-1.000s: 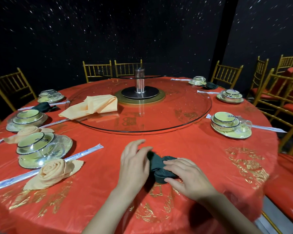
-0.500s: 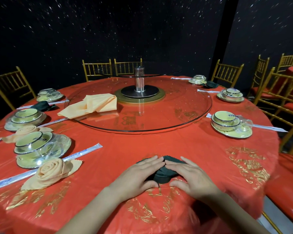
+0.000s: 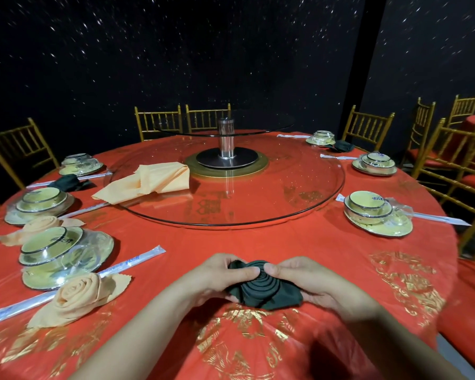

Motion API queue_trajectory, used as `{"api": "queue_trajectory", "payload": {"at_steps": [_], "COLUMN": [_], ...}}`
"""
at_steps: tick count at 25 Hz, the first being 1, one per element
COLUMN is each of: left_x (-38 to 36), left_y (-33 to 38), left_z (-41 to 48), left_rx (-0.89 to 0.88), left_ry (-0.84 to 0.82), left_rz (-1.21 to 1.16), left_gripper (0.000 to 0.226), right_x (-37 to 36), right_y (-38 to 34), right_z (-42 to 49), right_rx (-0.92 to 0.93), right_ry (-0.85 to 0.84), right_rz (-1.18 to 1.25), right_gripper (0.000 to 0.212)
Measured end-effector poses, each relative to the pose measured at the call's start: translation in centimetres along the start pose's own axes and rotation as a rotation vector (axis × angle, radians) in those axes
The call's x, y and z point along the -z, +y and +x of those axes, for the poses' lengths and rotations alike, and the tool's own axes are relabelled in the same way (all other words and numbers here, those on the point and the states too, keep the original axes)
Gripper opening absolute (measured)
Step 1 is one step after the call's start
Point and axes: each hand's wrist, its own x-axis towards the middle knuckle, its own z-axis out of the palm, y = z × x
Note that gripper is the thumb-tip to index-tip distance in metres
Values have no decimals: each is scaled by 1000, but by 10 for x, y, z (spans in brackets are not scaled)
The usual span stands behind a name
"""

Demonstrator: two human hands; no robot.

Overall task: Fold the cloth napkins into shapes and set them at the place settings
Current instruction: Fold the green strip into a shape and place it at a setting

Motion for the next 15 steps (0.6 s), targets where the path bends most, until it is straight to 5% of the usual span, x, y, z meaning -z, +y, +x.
{"api": "queue_trajectory", "payload": {"at_steps": [3,7,10,15], "left_x": [2,3,-10,-13], "left_y": [-6,-21,-29,-44], "left_z": [6,9,-3,0], "left_rx": [136,-235,-543,-556], "left_ry": [145,370,248,289], "left_rz": [287,853,755,659], "left_gripper": [29,39,36,44], "right_x": [-5,-7,-11,-15], "right_y": [4,9,9,8], "right_z": [10,20,17,16], "right_rx": [-62,-10,-27,-123], "right_ry": [144,285,267,309], "right_rz": [-49,-216,-176,-372], "right_gripper": [22,25,32,31]}}
